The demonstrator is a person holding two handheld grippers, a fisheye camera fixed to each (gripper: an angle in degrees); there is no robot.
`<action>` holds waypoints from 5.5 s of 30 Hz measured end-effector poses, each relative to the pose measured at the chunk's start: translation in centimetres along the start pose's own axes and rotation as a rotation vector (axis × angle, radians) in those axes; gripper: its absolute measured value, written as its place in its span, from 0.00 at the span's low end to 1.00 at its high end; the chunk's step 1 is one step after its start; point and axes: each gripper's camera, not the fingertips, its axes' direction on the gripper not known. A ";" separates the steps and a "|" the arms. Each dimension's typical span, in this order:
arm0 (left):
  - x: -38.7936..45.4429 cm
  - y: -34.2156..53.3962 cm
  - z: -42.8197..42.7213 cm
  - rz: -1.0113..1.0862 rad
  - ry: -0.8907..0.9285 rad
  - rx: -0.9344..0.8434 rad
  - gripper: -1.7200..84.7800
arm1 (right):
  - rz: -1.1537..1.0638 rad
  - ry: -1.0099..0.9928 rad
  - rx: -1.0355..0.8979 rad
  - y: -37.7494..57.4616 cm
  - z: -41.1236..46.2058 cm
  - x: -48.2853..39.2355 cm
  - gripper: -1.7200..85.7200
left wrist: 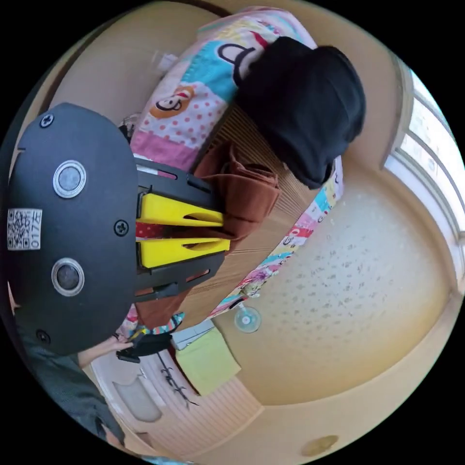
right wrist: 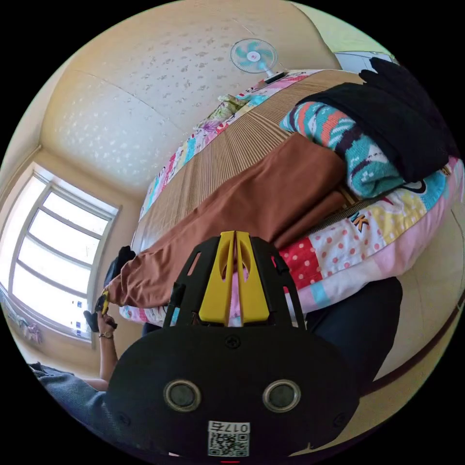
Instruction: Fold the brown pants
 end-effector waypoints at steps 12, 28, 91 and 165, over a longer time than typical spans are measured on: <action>11.1 0.9 2.6 -0.045 0.121 0.078 0.07 | 0.094 -0.089 -0.052 1.2 -0.6 5.4 0.02; 33.6 21.8 23.5 0.552 0.161 -0.627 0.15 | -0.140 -0.338 -0.367 3.6 5.8 3.0 0.05; 42.9 27.0 24.4 0.759 0.490 -0.711 0.13 | -0.110 -0.099 -0.426 -0.9 13.5 11.5 0.03; 35.8 13.0 27.4 0.937 -0.496 -1.524 0.07 | -0.458 -0.199 -0.787 -0.1 18.1 -6.5 0.02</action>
